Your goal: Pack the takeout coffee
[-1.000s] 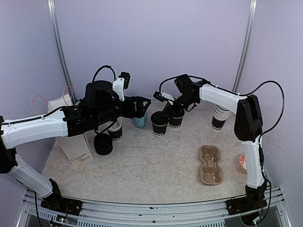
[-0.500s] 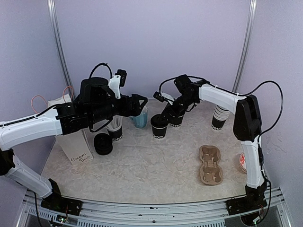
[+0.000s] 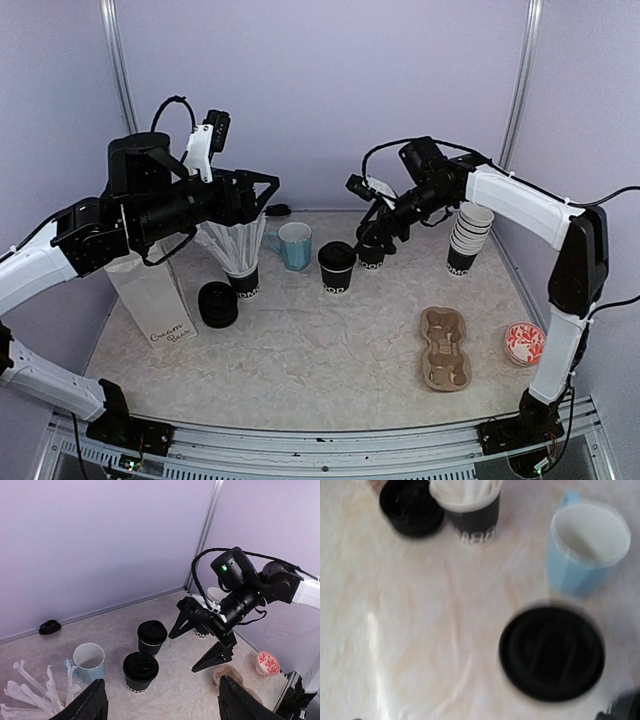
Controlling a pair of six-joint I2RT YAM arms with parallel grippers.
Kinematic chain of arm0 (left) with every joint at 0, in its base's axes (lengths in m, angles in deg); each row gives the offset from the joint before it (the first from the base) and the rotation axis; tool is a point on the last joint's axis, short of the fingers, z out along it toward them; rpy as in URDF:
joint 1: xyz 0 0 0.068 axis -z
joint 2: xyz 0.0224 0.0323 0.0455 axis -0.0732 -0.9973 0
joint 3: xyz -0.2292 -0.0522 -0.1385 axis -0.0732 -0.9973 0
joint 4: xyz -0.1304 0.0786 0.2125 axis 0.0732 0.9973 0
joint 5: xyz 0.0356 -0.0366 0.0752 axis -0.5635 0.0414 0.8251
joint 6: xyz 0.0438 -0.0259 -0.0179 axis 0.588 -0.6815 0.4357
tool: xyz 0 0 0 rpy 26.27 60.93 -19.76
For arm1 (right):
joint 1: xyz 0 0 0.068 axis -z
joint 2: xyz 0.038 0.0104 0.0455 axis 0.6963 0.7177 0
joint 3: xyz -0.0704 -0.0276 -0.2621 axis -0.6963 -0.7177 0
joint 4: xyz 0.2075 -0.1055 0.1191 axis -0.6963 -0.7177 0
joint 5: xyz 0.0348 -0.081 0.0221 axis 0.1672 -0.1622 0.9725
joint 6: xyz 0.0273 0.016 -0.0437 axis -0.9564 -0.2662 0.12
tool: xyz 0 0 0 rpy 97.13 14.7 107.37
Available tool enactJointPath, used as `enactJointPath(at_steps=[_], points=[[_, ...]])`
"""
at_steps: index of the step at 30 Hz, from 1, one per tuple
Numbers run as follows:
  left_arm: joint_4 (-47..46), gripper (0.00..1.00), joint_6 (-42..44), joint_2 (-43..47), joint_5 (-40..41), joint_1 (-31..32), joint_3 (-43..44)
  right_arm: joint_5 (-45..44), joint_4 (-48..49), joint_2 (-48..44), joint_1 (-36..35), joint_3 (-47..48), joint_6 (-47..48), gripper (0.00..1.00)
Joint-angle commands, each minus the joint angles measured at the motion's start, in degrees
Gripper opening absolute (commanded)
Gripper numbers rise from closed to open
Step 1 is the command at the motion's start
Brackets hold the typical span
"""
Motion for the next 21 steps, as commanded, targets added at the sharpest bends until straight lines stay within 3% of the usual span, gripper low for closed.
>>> enactJointPath(at_steps=[1,6,10,12,17,21], points=[[-1.56,0.73,8.69,-2.14,-9.69,3.61,1.40,-4.80,-1.97,-10.19,2.01,-11.05,4.73,0.97],[-1.94,0.71,11.66,-9.58,-16.27,6.00,4.50,-7.67,-3.57,-20.36,4.83,-26.22,8.95,0.88],[-4.77,0.64,10.98,-14.88,-22.31,6.62,5.19,-12.16,-3.94,-27.25,5.63,-37.97,11.49,0.75],[-5.51,0.61,10.50,-16.57,-23.45,6.73,5.69,-14.23,-4.22,-28.91,6.07,-41.66,12.21,0.61],[-5.14,0.56,9.82,-21.07,-25.08,6.91,7.58,-20.94,-1.11,-28.44,6.42,-49.21,13.11,0.04],[-5.40,0.58,9.10,-22.62,-25.17,7.42,8.14,-26.88,3.71,-25.74,6.63,-52.04,12.00,0.00]])
